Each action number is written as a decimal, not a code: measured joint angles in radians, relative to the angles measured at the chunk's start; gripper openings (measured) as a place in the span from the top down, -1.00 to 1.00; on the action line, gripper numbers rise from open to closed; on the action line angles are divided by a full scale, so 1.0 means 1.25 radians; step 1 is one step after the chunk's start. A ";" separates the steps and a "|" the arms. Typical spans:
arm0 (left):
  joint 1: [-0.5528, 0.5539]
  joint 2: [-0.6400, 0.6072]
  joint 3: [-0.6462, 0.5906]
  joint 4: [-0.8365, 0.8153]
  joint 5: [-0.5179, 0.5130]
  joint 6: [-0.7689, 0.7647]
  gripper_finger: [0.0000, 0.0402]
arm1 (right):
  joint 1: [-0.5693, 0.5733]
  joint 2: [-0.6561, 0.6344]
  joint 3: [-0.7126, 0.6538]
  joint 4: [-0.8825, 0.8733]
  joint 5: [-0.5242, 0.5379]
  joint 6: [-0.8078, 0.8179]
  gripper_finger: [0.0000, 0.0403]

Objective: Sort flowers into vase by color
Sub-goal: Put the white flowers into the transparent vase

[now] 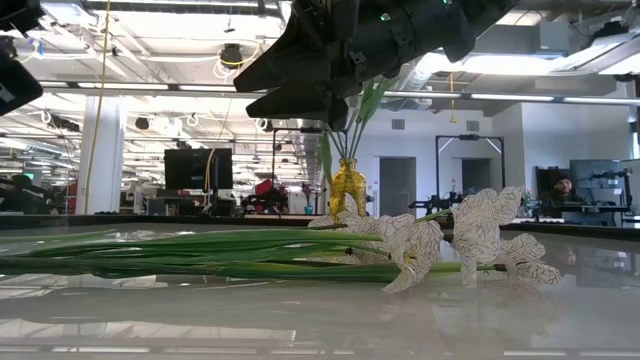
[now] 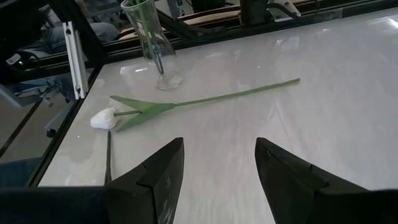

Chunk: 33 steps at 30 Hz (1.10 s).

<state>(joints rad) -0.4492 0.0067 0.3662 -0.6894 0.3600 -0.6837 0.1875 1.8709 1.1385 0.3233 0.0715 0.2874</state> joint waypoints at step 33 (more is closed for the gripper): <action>0.000 0.000 0.209 -0.299 -0.618 -0.059 0.17 | 0.041 0.000 0.160 -0.241 -0.067 0.000 -0.11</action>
<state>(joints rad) -0.4492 0.0063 0.6269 -1.0627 -0.4127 -0.7572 0.2386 1.8706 1.3389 0.0223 -0.0119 0.2871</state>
